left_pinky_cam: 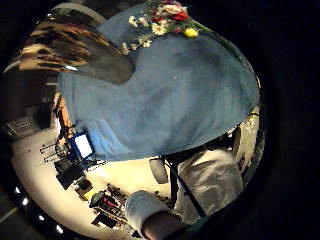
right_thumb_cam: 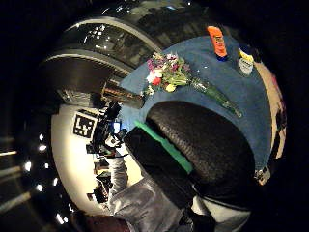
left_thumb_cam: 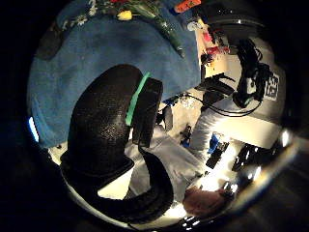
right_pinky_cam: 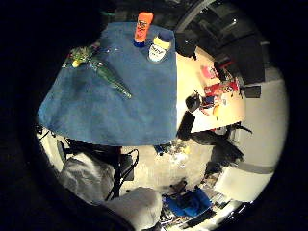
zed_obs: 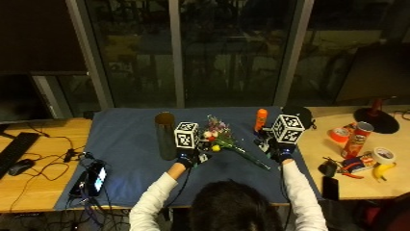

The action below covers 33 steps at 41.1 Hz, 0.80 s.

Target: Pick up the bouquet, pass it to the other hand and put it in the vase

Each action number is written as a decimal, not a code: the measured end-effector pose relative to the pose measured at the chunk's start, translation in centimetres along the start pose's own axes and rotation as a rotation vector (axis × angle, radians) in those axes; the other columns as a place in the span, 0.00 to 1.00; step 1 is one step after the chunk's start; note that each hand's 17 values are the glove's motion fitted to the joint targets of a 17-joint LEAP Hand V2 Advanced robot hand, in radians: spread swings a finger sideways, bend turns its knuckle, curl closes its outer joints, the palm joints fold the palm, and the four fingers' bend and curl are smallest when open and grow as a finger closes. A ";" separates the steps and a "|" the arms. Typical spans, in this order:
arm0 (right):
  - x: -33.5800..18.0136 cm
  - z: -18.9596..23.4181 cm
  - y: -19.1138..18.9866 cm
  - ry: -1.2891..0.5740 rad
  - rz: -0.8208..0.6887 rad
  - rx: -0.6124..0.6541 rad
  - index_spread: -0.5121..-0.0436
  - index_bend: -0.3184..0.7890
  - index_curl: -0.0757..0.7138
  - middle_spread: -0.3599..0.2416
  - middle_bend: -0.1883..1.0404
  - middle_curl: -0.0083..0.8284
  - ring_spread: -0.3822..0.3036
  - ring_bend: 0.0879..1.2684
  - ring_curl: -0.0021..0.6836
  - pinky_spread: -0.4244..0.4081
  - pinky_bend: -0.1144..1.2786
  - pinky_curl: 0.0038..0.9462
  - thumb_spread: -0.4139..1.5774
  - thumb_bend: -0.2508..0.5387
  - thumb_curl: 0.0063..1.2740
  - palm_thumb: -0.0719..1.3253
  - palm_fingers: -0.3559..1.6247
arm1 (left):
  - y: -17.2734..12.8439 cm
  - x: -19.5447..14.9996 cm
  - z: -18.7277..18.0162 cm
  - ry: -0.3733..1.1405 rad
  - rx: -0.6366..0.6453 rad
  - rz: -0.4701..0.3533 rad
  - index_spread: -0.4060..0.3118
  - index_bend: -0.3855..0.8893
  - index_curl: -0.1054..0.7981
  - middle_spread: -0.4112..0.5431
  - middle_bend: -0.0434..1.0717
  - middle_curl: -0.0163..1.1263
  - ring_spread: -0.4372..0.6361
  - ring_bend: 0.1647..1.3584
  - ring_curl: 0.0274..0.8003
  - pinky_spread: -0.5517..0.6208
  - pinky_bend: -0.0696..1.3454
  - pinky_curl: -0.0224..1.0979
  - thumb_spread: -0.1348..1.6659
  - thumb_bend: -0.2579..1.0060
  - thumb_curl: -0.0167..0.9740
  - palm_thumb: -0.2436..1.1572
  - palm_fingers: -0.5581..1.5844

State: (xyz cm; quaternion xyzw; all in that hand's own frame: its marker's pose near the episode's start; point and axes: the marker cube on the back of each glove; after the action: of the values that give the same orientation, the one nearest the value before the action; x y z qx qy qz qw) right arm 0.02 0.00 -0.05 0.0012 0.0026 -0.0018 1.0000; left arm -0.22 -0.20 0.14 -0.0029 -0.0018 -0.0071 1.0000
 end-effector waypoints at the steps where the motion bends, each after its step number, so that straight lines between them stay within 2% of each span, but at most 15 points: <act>1: 0.0 0.0 0.0 0.000 -0.002 0.001 0.71 0.38 0.12 0.58 0.34 0.08 0.57 0.30 0.14 0.63 0.34 0.08 0.42 0.46 0.02 0.19 0.41 | 0.0 0.0 0.0 0.000 0.000 -0.003 0.59 0.28 0.10 0.62 0.13 0.01 0.55 0.30 0.09 0.62 0.35 0.10 0.32 0.26 0.05 0.26 0.34; 4: 0.0 0.0 0.0 0.001 -0.011 0.008 0.58 0.38 0.18 0.58 0.34 0.13 0.57 0.34 0.23 0.67 0.36 0.14 0.52 0.47 0.03 0.20 0.40 | -0.3 -0.3 0.0 0.004 -0.003 -0.016 0.60 0.31 0.11 0.69 0.16 0.04 0.60 0.38 0.17 0.68 0.40 0.15 0.44 0.26 0.07 0.27 0.31; 7: -0.3 0.1 0.3 0.003 -0.020 0.010 0.49 0.39 0.21 0.57 0.34 0.17 0.57 0.36 0.28 0.70 0.36 0.18 0.59 0.46 0.04 0.21 0.39 | -0.6 -0.7 0.1 0.003 -0.004 -0.021 0.61 0.34 0.12 0.75 0.18 0.06 0.64 0.43 0.22 0.71 0.43 0.18 0.52 0.26 0.09 0.28 0.29; 15: -1.5 0.6 -0.2 0.030 -0.061 -0.036 0.39 0.39 0.25 0.57 0.36 0.24 0.58 0.38 0.35 0.73 0.37 0.23 0.71 0.43 0.07 0.22 0.38 | -0.6 -1.3 0.1 0.001 0.024 -0.018 0.62 0.37 0.15 0.81 0.21 0.10 0.70 0.50 0.27 0.77 0.48 0.23 0.64 0.24 0.14 0.28 0.26; 20: -3.1 0.5 -0.3 0.094 -0.101 -0.139 0.36 0.38 0.27 0.57 0.35 0.28 0.58 0.38 0.37 0.74 0.38 0.26 0.73 0.37 0.09 0.20 0.36 | 0.2 -1.9 -0.6 0.017 0.030 -0.014 0.61 0.38 0.17 0.83 0.22 0.13 0.71 0.51 0.29 0.78 0.49 0.25 0.68 0.22 0.17 0.29 0.25; 26: -4.3 -1.4 -1.0 0.137 -0.130 -0.141 0.35 0.37 0.27 0.59 0.36 0.32 0.58 0.38 0.39 0.74 0.40 0.29 0.73 0.31 0.11 0.20 0.35 | 0.6 -2.2 -2.4 0.036 0.082 0.010 0.61 0.38 0.19 0.84 0.22 0.16 0.72 0.52 0.29 0.79 0.49 0.26 0.71 0.21 0.19 0.29 0.25; 33: -5.0 -3.7 -3.0 0.165 -0.101 -0.180 0.48 0.37 0.28 0.62 0.34 0.34 0.63 0.42 0.42 0.75 0.44 0.32 0.72 0.35 0.16 0.29 0.38 | 1.3 -2.2 -4.5 0.037 0.161 0.029 0.61 0.39 0.22 0.84 0.21 0.18 0.73 0.52 0.30 0.79 0.48 0.27 0.72 0.19 0.22 0.30 0.25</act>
State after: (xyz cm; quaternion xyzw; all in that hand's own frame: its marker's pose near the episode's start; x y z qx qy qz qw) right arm -4.99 -2.93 -3.70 -0.0887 0.0850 -0.0519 0.9911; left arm -2.36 1.06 -4.34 0.0777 0.0162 0.0073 0.9968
